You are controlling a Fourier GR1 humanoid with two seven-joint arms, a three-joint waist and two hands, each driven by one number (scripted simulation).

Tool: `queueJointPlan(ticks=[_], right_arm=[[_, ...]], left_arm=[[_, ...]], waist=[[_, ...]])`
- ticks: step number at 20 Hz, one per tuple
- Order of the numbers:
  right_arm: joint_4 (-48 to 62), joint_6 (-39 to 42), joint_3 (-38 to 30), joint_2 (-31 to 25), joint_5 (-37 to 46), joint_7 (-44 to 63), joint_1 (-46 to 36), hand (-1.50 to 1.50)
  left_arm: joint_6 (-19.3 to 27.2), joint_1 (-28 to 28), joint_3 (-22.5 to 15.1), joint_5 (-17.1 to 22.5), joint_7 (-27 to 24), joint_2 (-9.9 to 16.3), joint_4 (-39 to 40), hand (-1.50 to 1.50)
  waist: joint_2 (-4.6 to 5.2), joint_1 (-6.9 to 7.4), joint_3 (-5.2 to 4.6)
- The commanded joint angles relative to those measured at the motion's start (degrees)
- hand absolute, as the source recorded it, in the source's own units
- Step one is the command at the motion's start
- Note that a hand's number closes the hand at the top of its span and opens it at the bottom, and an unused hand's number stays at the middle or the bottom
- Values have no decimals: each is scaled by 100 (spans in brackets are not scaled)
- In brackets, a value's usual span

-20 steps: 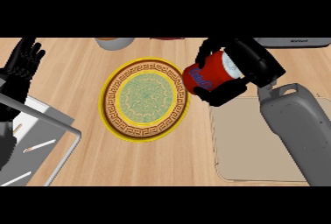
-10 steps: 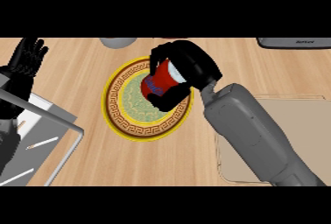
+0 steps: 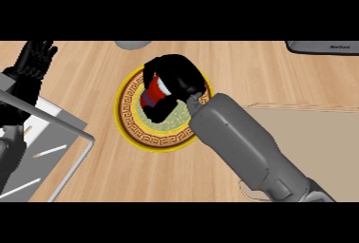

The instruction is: Pick the can from the tray and place it in the plate

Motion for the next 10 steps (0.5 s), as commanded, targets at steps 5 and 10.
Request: queueJointPlan(ticks=[5, 10], right_arm=[[892, -486, 179, 90, -784, 90, -165, -150], [984, -885, 181, 92, -1629, -472, -186, -150]], left_arm=[[-35, -24, -550, 31, 393, -491, 10, 0], [-78, -216, -607, 58, 449, -490, 128, 0]], waist=[[94, 99, -301], [131, 219, -293]])
